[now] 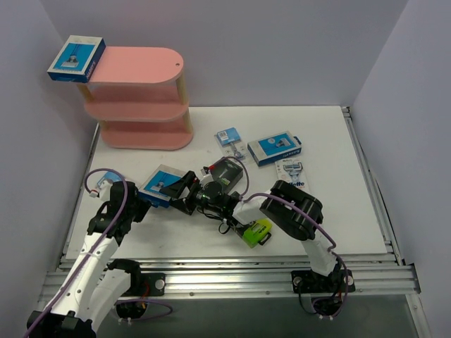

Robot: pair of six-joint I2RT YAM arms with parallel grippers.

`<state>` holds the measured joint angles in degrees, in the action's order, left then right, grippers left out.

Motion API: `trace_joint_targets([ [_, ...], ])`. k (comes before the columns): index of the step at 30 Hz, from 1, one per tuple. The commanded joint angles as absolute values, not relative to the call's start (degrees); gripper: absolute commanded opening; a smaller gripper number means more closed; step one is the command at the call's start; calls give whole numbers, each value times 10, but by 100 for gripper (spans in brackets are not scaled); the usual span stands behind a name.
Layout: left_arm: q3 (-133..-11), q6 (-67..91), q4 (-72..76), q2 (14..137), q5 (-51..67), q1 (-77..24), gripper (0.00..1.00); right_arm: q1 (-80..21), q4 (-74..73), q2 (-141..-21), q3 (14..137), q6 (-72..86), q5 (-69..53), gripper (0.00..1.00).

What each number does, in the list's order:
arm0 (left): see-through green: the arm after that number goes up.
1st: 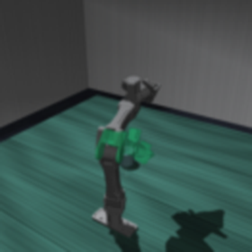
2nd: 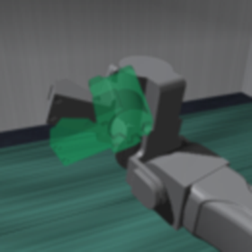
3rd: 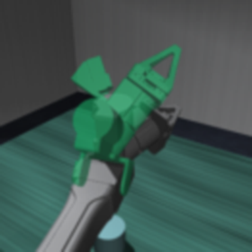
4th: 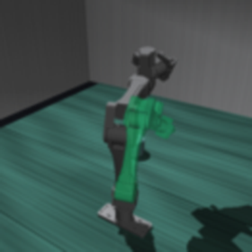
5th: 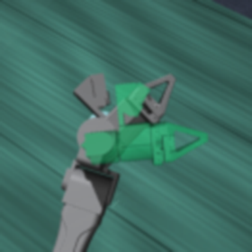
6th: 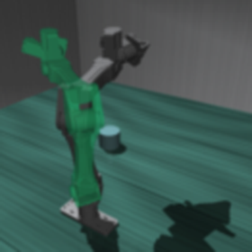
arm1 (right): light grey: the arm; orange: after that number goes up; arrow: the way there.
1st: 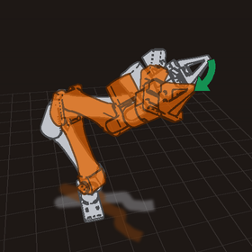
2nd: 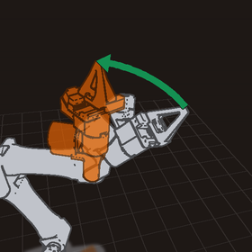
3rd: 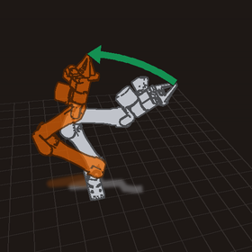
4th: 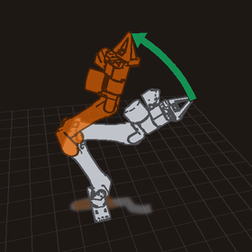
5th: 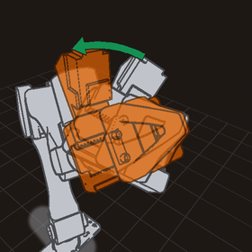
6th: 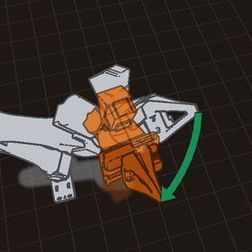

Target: Place and organize the shaving razors onto the shelf

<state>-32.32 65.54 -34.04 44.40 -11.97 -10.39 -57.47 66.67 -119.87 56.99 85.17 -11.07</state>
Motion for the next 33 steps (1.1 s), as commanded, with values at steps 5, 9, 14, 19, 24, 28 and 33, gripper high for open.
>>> trace_joint_targets([
  [5, -352, 674, -329, 424, -80, -104, 2, -583, 525, -1274, 548, 900, -153, 93],
  [9, -353, 679, -349, 398, -65, -104, 2, -569, 544, -1283, 548, 911, -151, 91],
  [14, -349, 685, -369, 388, -47, -105, 2, -555, 579, -1283, 533, 934, -146, 84],
  [19, -338, 686, -388, 368, -38, -105, 2, -544, 583, -1271, 527, 938, -135, 74],
  [24, -317, 684, -396, 354, -33, -106, 2, -525, 590, -1245, 510, 936, -123, 59],
  [28, -306, 685, -393, 349, -19, -107, 2, -512, 582, -1230, 513, 926, -116, 49],
  [33, -294, 676, -388, 338, -14, -107, 2, -508, 544, -1230, 531, 904, -110, 20],
])
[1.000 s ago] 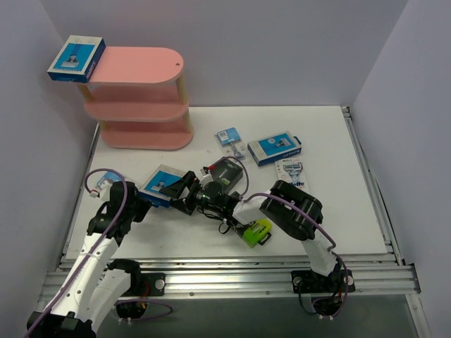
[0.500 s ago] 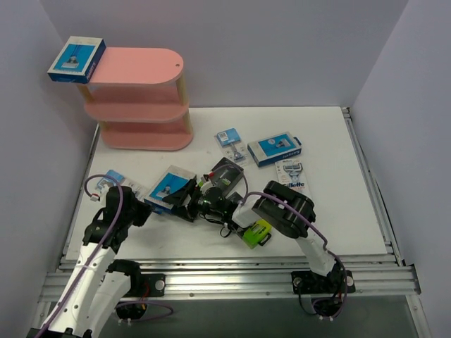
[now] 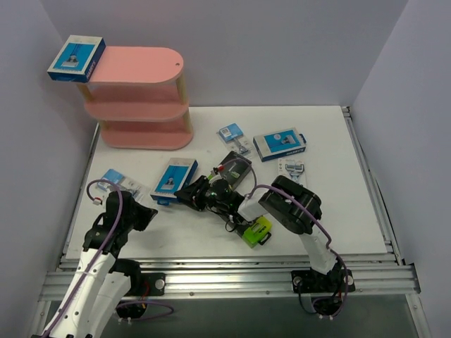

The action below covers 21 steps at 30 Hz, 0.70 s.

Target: Place and organize the shaving razors onto the shelf

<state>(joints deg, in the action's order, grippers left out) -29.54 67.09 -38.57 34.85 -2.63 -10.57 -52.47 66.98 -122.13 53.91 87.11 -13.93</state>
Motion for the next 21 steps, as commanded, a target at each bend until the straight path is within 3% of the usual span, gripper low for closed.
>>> trace_joint_targets([
  [1, -293, 670, -389, 337, -13, -108, 4, -509, 544, -1232, 533, 902, -111, 16],
  [7, -298, 646, -387, 329, -24, -107, 19, -509, 551, -1235, 531, 893, -117, 0],
  [11, -313, 631, -381, 329, -29, -106, 37, -505, 570, -1221, 533, 864, -118, 0],
  [21, -362, 708, -239, 340, 57, -97, 55, -479, 578, -1139, 569, 757, -139, 0],
])
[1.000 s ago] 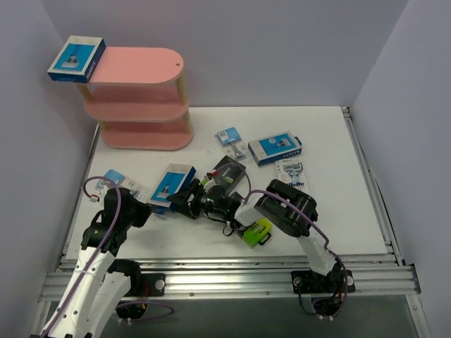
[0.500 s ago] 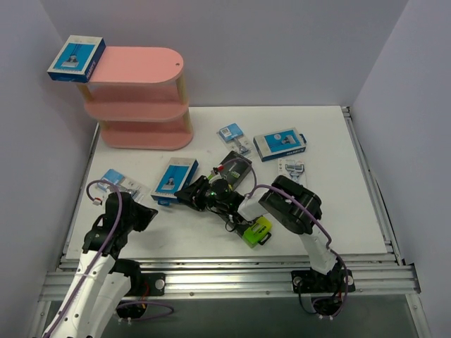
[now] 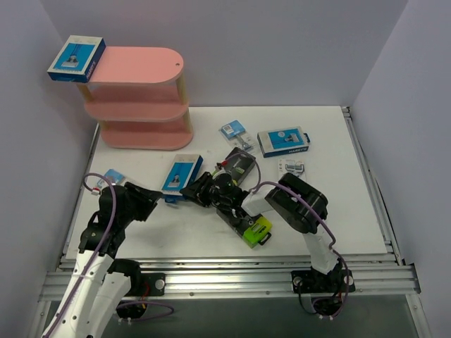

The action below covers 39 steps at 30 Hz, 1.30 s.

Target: Place and organize the shaving razors onto the shelf

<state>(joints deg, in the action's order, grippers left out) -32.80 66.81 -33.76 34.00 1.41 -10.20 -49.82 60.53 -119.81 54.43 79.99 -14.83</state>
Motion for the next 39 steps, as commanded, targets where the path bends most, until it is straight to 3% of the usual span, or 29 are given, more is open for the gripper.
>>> trace_joint_targets([
  [1, -363, 726, -228, 340, 61, -96, 56, -477, 564, -1132, 575, 748, -141, 0],
  [13, -332, 779, -172, 324, 93, -92, 63, -433, 541, -1023, 563, 682, -154, 0],
  [22, -262, 846, 13, 325, 119, -92, 74, -421, 500, -961, 585, 651, -143, 0],
  [28, -260, 860, 100, 373, 109, -93, 79, -422, 501, -953, 605, 675, -138, 0],
  [34, -226, 909, 278, 440, 120, -92, 83, -434, 492, -949, 623, 680, -126, 0],
  [39, -219, 916, 289, 463, 138, -94, 84, -446, 483, -947, 642, 674, -113, 0],
])
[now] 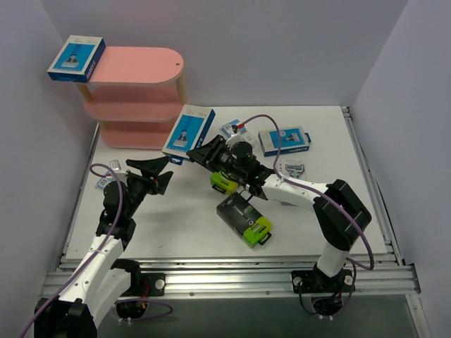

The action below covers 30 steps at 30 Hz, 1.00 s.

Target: Place and organize the shaving razors onto the shelf

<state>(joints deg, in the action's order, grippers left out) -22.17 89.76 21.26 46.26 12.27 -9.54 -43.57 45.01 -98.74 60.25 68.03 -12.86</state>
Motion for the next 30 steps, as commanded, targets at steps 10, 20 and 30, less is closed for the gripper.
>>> trace_joint_targets([
  [10, -238, 867, 235, 437, 107, -94, 85, -478, 475, -950, 654, 673, -98, 0],
  [20, -220, 857, 218, 418, 56, -87, 86, -494, 512, -922, 606, 744, -79, 0],
  [30, -214, 881, 223, 435, 55, -87, 84, -511, 522, -920, 599, 744, -62, 0],
])
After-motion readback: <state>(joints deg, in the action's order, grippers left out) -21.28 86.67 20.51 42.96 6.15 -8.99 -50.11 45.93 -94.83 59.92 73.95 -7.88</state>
